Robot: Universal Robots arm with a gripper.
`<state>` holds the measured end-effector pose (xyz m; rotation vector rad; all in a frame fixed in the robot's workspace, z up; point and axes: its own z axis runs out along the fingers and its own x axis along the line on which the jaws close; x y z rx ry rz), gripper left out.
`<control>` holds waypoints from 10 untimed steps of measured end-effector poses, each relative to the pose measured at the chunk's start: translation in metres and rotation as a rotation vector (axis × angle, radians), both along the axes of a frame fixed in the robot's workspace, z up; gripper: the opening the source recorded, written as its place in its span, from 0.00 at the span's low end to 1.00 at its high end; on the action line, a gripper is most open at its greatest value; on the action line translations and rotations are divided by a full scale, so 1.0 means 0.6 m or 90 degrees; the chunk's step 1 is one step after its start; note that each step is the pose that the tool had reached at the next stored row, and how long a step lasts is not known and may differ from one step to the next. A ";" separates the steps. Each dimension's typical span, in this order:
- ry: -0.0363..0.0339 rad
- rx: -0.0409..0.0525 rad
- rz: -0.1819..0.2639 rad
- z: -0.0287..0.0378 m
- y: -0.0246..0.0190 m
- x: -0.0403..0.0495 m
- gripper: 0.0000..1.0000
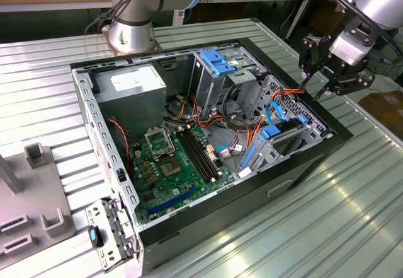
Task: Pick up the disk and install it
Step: 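Insert the first disk wire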
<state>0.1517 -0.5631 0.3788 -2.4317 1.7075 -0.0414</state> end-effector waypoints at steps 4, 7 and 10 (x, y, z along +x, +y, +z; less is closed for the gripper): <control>0.0000 0.0000 0.031 0.000 0.0006 0.006 0.42; 0.0000 0.0000 0.092 0.000 0.0007 0.006 0.42; 0.0000 0.0000 0.140 0.000 0.0007 0.012 0.42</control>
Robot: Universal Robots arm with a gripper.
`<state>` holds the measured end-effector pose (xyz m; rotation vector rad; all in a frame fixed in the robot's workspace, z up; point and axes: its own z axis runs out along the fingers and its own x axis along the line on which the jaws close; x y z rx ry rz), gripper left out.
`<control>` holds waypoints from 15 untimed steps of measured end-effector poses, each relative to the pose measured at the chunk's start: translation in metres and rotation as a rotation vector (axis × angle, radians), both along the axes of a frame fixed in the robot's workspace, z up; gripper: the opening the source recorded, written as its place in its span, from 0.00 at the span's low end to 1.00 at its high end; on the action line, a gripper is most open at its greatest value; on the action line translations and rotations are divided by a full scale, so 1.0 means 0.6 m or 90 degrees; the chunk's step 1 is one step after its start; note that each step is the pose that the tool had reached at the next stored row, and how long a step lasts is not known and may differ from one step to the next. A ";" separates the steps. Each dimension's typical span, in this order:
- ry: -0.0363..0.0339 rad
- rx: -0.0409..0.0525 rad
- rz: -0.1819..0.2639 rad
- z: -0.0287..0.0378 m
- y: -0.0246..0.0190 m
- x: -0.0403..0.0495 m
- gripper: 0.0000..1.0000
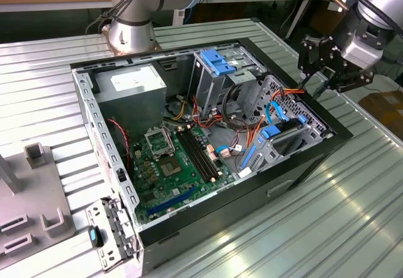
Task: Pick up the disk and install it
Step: 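Insert the first disk wire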
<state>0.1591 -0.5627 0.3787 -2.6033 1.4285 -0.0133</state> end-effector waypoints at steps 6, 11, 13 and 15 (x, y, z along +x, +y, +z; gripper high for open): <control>0.0000 0.0000 0.132 -0.003 0.0000 0.015 0.42; -0.0002 -0.0001 0.189 -0.005 0.0000 0.026 0.42; -0.0138 -0.0020 0.213 -0.006 0.0001 0.027 0.42; -0.0276 -0.0043 0.225 -0.007 0.0001 0.027 0.42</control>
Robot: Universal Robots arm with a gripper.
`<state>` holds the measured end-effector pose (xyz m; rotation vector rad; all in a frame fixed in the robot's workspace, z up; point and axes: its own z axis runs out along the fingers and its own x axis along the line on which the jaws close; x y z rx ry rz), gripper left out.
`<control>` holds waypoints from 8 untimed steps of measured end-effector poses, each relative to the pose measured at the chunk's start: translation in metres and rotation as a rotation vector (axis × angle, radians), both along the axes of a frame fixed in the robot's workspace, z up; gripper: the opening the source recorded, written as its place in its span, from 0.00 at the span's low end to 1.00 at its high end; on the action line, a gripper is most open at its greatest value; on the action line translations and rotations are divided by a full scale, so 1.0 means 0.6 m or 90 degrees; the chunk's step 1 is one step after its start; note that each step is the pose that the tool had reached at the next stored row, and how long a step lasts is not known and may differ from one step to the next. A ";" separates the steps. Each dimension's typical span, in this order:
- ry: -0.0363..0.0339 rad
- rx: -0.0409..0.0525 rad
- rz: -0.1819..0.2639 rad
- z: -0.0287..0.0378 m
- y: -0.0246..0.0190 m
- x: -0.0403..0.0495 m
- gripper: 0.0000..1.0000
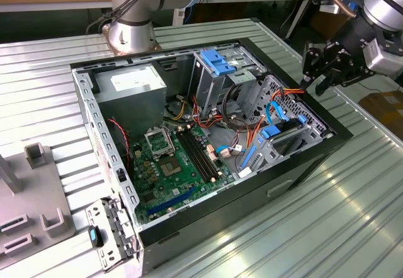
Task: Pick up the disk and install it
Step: 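Insert the first disk wire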
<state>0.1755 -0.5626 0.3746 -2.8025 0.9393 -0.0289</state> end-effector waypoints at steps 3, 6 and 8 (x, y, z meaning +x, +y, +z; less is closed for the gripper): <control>-0.0250 -0.0004 0.015 0.000 0.0000 0.000 0.42; -0.0260 -0.0011 0.016 0.000 0.0014 -0.001 0.42; -0.0276 -0.0019 0.019 -0.001 0.0079 -0.001 0.42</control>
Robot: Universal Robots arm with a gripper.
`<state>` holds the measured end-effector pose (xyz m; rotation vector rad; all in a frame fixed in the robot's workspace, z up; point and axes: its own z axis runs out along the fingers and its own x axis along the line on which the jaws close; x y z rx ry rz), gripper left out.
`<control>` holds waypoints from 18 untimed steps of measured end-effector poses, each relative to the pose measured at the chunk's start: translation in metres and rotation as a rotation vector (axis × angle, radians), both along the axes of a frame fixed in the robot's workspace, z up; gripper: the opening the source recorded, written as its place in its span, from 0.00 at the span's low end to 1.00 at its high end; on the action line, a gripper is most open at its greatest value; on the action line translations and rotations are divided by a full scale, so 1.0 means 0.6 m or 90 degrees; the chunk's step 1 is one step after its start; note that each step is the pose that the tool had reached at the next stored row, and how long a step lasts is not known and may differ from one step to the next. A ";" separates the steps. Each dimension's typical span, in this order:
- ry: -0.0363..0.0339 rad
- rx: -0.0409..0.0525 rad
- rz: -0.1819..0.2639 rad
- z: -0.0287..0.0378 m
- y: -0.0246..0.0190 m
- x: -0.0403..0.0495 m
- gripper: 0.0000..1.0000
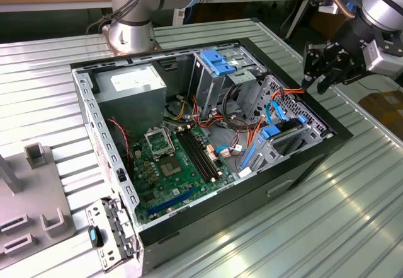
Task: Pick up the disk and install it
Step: 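Insert the first disk wire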
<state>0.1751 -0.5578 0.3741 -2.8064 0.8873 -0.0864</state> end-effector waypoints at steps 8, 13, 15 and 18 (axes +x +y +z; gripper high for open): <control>-0.0301 -0.0076 0.044 -0.008 0.0193 0.000 0.42; -0.0320 -0.0109 0.066 -0.010 0.0159 -0.008 0.42; -0.0327 -0.0113 0.070 -0.012 0.0146 -0.010 0.42; -0.0345 -0.0126 0.082 -0.015 0.0134 -0.011 0.42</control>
